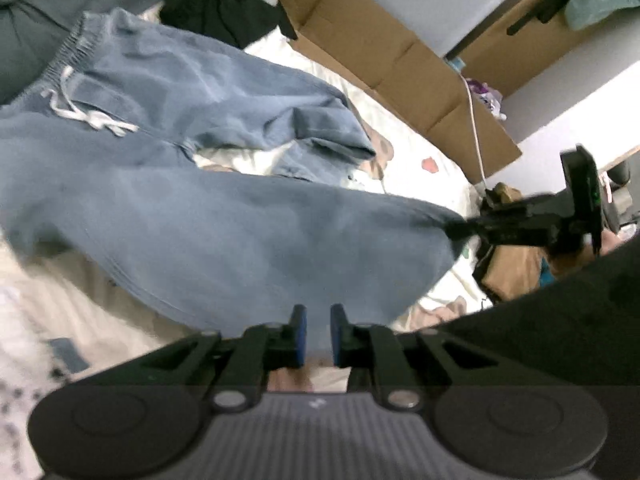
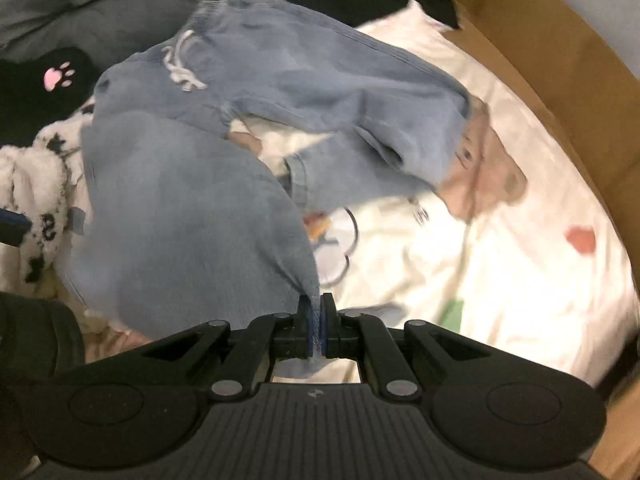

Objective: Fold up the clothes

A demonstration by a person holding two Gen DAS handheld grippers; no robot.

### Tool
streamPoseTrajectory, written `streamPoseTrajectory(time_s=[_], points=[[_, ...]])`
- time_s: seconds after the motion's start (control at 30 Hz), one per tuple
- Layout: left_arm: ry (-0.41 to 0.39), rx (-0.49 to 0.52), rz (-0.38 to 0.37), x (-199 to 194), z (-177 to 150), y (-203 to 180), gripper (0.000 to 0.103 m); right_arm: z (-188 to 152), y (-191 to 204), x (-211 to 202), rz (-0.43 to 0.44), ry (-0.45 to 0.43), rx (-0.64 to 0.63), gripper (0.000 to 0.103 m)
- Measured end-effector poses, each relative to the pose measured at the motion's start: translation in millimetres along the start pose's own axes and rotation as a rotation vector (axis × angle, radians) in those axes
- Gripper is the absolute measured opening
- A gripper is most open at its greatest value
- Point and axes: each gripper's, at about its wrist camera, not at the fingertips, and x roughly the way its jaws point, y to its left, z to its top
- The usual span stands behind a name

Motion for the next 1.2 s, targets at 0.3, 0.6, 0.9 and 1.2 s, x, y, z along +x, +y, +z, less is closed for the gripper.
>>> streamPoseTrajectory(time_s=[0.3,0.6,0.9,1.2], points=[[-0.141,-0.008,0.179,-86,10,15,0.012,-48,-5,-17,-0.088,0.081,0.093,0.001],[-0.249,-0.019,0.256,-134,16,30,0.012,-83,-16,-43,-0.146,0.116,0.2,0.001],[-0.288,-0.072,0.318,-154,18,45,0.015,-97,-28,-73,-0.221,0.023,0.308,0.009],[-0.327,-0.14,0.39,-168,23,66,0.026,-104,-37,-118,-0.21,-0.166,0.409,0.041]])
